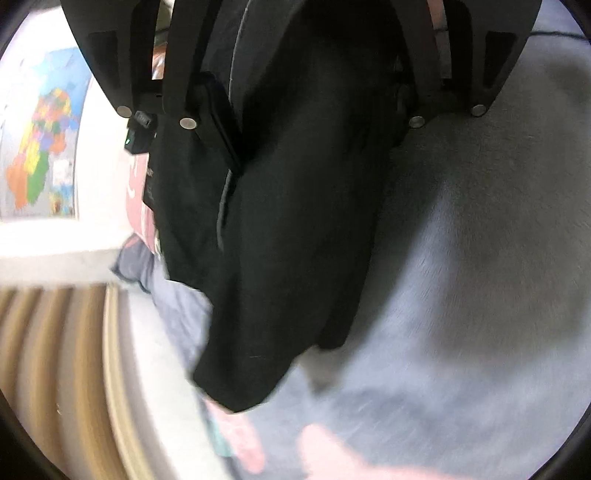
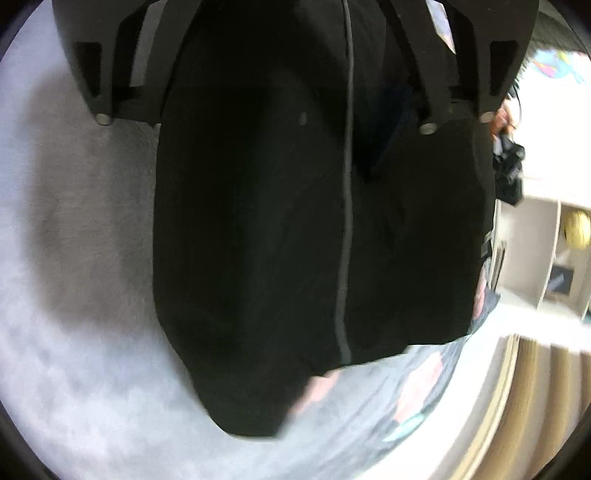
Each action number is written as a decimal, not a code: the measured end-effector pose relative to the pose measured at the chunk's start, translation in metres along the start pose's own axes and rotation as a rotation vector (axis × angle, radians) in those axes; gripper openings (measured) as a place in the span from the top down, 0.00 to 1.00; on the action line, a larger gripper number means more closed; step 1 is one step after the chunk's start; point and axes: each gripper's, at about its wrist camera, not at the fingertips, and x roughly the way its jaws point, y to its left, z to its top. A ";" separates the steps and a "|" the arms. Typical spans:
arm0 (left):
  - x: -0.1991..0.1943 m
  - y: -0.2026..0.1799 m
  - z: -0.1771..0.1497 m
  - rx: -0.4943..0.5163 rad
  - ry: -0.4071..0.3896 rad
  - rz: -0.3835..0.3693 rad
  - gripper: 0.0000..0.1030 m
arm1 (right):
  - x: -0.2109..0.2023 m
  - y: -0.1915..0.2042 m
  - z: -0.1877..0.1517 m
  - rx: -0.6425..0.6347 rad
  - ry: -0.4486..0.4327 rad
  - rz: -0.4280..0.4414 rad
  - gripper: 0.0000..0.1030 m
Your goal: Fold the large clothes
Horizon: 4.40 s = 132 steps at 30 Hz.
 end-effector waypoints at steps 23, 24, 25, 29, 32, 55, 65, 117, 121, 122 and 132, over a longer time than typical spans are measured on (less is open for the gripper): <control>-0.194 -0.128 -0.271 0.234 -0.229 -0.071 0.69 | -0.187 0.151 -0.242 -0.282 -0.213 -0.102 0.75; -0.190 -0.129 -0.283 0.228 -0.218 -0.058 0.69 | -0.191 0.152 -0.246 -0.273 -0.196 -0.108 0.75; -0.192 -0.124 -0.291 0.221 -0.204 -0.045 0.69 | -0.188 0.148 -0.257 -0.259 -0.168 -0.117 0.75; -0.185 -0.087 -0.322 0.136 -0.126 0.009 0.69 | -0.155 0.122 -0.285 -0.202 -0.064 -0.171 0.75; -0.164 -0.051 -0.328 0.067 -0.076 0.095 0.67 | -0.122 0.097 -0.294 -0.166 -0.009 -0.297 0.68; -0.191 -0.127 -0.329 0.328 -0.195 0.331 0.47 | -0.120 0.124 -0.332 -0.224 -0.078 -0.425 0.25; -0.059 -0.093 -0.366 0.367 -0.114 0.580 0.47 | -0.039 0.115 -0.379 -0.395 -0.044 -0.587 0.23; -0.256 -0.309 -0.415 0.606 -0.555 0.779 0.09 | -0.234 0.314 -0.407 -0.413 -0.497 -0.627 0.00; -0.257 -0.317 -0.419 0.619 -0.559 0.785 0.09 | -0.236 0.304 -0.400 -0.360 -0.464 -0.623 0.00; -0.255 -0.317 -0.419 0.617 -0.554 0.780 0.09 | -0.235 0.300 -0.398 -0.341 -0.452 -0.616 0.00; -0.248 -0.305 -0.412 0.601 -0.502 0.773 0.09 | -0.215 0.293 -0.390 -0.339 -0.403 -0.619 0.00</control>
